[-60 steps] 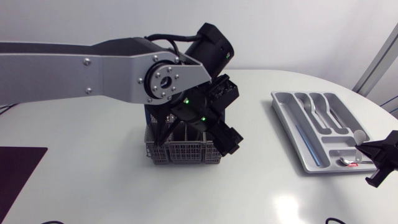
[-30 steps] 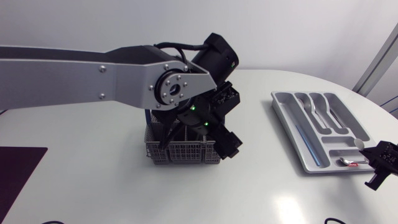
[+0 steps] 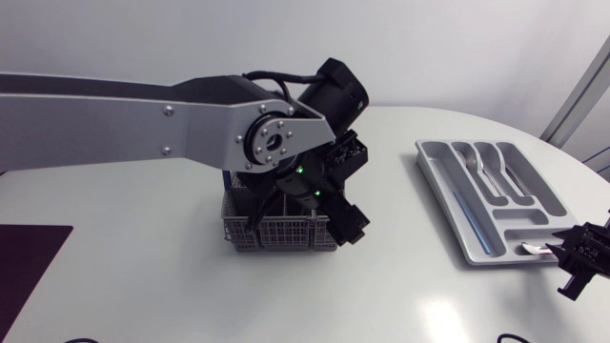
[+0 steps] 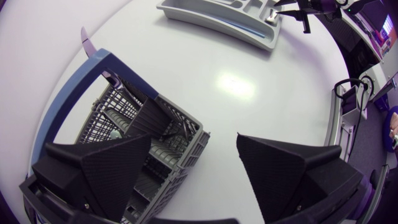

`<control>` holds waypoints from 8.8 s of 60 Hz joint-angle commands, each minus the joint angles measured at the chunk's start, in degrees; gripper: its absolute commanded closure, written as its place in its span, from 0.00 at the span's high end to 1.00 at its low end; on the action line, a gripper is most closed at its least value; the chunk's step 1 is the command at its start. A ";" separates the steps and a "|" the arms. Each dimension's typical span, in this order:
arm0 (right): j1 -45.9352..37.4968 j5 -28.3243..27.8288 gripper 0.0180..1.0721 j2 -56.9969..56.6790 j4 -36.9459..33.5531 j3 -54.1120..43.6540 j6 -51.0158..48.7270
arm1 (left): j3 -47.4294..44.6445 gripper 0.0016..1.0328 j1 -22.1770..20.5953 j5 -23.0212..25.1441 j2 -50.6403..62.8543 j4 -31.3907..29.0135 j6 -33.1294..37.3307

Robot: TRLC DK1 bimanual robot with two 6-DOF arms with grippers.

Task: Sort the cutlery from the basket into the organizer compartments.

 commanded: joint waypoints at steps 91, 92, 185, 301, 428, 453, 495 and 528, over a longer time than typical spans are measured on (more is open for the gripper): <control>5.74 -4.49 0.86 -34.92 -23.11 -10.33 7.96 | 5.77 0.32 -3.77 -13.10 8.08 -0.08 -2.02; 5.74 -4.49 0.86 -34.92 -23.11 -10.33 8.05 | 5.86 0.32 -3.77 -13.10 8.26 -0.08 -2.02; 6.79 -4.40 0.87 -37.55 -23.99 -11.30 8.49 | 14.30 0.03 -0.52 -7.56 6.59 -10.72 -2.73; 68.75 1.40 0.85 -16.28 -37.97 18.41 70.98 | -23.14 0.67 2.03 -2.81 -16.62 4.58 12.66; 81.15 8.78 0.06 -0.46 -39.99 32.74 77.66 | -29.91 0.81 7.57 1.49 -15.91 17.76 10.02; 82.82 9.75 0.06 -4.86 -50.54 40.12 78.98 | -29.82 0.84 6.87 1.49 -15.21 18.90 10.02; 76.05 10.10 0.06 -24.46 -70.05 36.96 78.36 | -29.12 0.87 6.69 1.49 -16.00 18.81 10.02; 43.88 22.40 0.05 -29.73 -75.15 26.58 69.13 | -28.68 0.88 5.37 1.40 -16.53 17.93 9.58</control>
